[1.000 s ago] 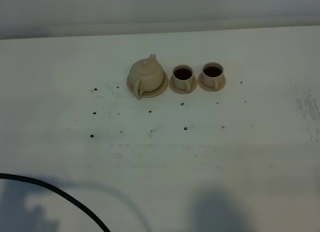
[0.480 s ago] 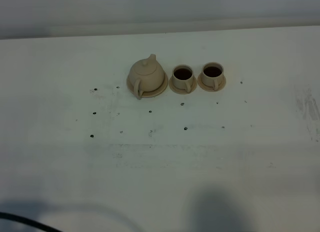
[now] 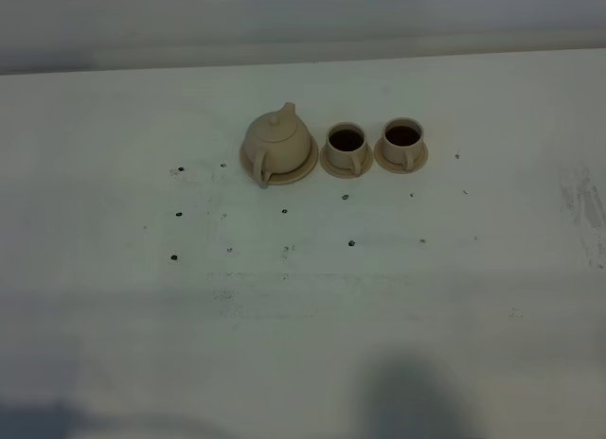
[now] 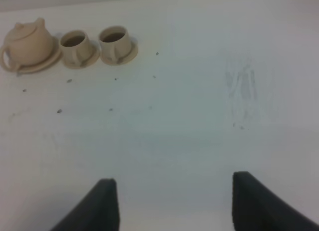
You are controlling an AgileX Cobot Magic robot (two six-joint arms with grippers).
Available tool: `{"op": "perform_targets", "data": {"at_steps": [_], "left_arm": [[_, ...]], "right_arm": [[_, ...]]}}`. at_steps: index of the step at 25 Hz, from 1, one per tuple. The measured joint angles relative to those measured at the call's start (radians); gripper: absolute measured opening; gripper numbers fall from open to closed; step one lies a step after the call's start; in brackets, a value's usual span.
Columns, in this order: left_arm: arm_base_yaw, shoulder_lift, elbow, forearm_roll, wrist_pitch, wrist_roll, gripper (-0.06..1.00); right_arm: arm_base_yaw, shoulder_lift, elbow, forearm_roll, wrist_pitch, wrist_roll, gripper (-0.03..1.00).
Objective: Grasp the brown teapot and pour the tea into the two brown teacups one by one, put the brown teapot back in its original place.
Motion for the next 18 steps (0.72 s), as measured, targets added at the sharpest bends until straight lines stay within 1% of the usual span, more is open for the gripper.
{"op": "perform_targets", "data": {"at_steps": [18], "left_arm": [[-0.001, 0.0, 0.0, 0.001, 0.0, 0.0, 0.56]], "right_arm": [[0.0, 0.0, 0.0, 0.0, 0.0, 0.0, 0.52]]}}
